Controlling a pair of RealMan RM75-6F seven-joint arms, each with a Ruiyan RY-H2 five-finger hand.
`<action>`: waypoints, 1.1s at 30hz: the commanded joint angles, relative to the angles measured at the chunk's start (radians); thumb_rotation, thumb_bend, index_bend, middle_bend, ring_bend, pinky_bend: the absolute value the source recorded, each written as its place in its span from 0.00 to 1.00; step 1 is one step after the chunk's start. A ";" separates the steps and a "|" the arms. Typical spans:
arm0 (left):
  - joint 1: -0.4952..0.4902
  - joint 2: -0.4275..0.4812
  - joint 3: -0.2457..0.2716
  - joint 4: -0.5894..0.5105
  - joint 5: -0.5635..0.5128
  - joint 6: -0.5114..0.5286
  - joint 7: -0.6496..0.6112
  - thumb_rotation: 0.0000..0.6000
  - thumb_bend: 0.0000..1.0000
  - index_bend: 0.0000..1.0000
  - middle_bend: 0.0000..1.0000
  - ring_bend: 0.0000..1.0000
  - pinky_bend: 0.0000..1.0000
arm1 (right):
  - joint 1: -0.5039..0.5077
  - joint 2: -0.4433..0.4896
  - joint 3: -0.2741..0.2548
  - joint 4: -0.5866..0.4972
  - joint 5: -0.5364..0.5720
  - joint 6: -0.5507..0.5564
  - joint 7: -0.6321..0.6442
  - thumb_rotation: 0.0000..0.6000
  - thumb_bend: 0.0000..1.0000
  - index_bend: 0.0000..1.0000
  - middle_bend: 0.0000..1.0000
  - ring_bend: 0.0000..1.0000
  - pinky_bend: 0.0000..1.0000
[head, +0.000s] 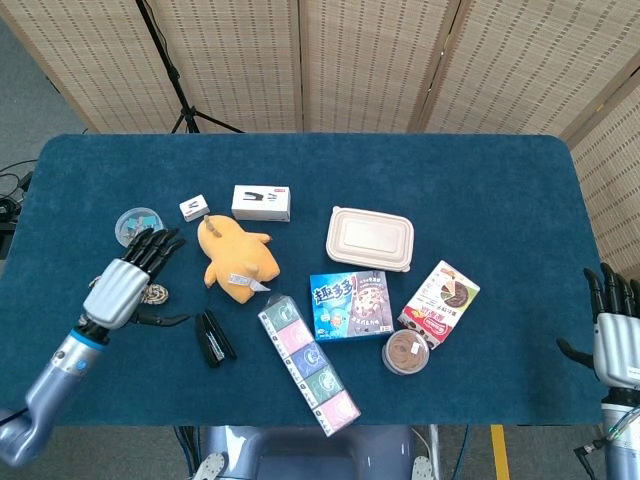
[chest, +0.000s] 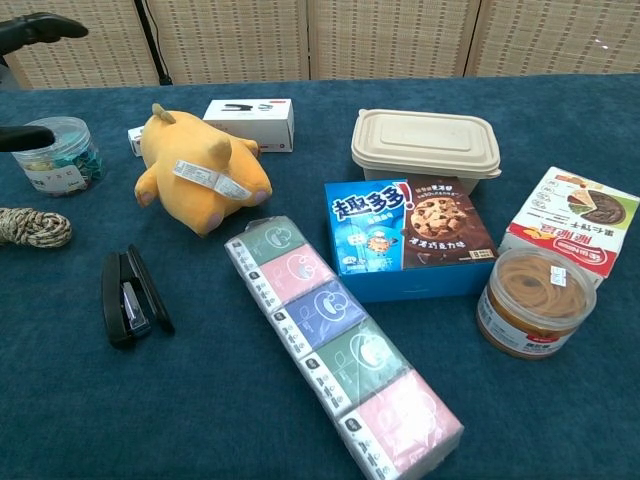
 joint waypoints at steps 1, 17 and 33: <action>-0.125 -0.138 -0.013 0.200 0.079 0.020 -0.144 0.21 0.00 0.00 0.00 0.00 0.00 | 0.004 -0.004 0.003 0.007 0.007 -0.004 -0.005 1.00 0.00 0.00 0.00 0.00 0.00; -0.311 -0.422 0.041 0.605 0.061 -0.035 -0.348 0.18 0.00 0.00 0.00 0.00 0.00 | 0.015 -0.020 0.013 0.037 0.051 -0.015 -0.032 1.00 0.00 0.00 0.00 0.00 0.00; -0.379 -0.573 0.112 0.833 0.007 -0.160 -0.451 0.17 0.00 0.00 0.00 0.00 0.00 | 0.020 -0.023 0.009 0.040 0.055 -0.015 -0.041 1.00 0.00 0.00 0.00 0.00 0.00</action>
